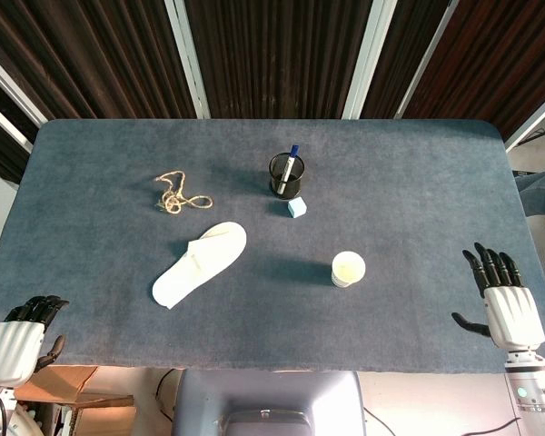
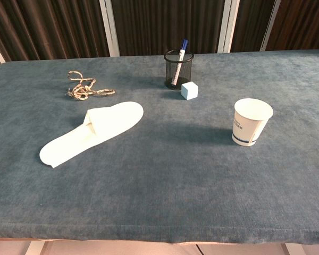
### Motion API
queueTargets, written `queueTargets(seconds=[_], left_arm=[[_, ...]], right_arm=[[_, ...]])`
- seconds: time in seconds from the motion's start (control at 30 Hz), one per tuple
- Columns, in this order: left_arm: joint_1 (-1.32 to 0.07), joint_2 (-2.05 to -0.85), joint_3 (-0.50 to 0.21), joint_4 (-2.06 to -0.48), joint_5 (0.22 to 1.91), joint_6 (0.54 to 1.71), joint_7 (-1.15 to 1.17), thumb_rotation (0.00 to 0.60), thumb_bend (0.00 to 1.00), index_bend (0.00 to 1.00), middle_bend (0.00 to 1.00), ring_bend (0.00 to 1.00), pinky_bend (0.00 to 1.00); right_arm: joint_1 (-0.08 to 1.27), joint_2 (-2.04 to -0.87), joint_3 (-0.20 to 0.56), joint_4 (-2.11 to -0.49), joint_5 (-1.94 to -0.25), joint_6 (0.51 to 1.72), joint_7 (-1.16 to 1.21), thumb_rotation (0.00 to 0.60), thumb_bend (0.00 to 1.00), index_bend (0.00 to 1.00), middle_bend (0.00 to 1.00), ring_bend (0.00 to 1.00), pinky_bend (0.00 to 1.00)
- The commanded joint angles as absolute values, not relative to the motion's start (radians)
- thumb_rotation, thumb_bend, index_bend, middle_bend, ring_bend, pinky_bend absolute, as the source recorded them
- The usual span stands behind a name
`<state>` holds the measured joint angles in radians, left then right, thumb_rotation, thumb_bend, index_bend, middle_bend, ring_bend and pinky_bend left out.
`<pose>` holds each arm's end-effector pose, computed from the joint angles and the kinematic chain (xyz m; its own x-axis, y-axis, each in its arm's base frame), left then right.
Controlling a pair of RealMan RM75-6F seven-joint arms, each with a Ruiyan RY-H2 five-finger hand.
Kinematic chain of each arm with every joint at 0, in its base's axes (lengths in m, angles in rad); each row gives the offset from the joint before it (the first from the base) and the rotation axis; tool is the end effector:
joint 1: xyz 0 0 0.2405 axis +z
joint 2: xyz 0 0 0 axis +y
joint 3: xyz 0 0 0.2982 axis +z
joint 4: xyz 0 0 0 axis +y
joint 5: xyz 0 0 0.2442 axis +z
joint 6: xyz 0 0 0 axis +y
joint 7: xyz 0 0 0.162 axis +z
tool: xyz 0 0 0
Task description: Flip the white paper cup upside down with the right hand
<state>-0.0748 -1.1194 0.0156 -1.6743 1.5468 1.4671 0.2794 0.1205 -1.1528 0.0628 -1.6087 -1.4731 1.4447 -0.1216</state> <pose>-0.3493 0.1836 0.1243 0.5895 0.0775 0.8040 0.8077 -0.0687 -0.5856 -0.3570 -0.2208 0.1313 0.4743 -0.0169 0.8802 -0.8803 -0.0193 0.4740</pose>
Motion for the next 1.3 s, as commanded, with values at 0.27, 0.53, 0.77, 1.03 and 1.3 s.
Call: queueTargets(seconds=[0.27,0.53,0.77,1.03,1.3], left_arm=[[-0.072,-1.12,0.012,-1.672,1.547,1.477,0.274,0.6,0.35,0.28,0.22,0.2,0.34],[-0.071,-1.115,0.009,-1.672,1.544,1.48,0.255,0.6,0.35,0.28,0.22,0.2,0.34],[-0.065,-1.105,0.009,-1.675,1.551,1.494,0.23,0.6,0.35,0.28,0.22,0.2,0.34],[-0.061,-1.095,0.008,-1.675,1.556,1.505,0.204,0.6,0.35,0.28,0.22,0.2,0.34],[-0.054,-1.086,0.006,-1.677,1.562,1.523,0.179,0.6,0.35,0.28,0.22,0.2,0.34]], right_arm=[[0.126,-1.151,0.06,-1.605,-1.484,1.436,-0.117,0.6,0.28,0.04,0.0,0.0,0.03],[0.173,-1.183,0.066,-1.576,-1.519,1.385,-0.032,0.6,0.27,0.03,0.0,0.0,0.03],[0.285,-1.248,0.088,-1.535,-1.532,1.248,0.047,0.6,0.23,0.02,0.0,0.0,0.03],[0.373,-1.35,0.12,-1.486,-1.499,1.155,0.083,0.6,0.22,0.03,0.05,0.0,0.05],[0.431,-1.444,0.135,-1.409,-1.476,1.107,0.122,0.6,0.22,0.1,0.1,0.0,0.11]])
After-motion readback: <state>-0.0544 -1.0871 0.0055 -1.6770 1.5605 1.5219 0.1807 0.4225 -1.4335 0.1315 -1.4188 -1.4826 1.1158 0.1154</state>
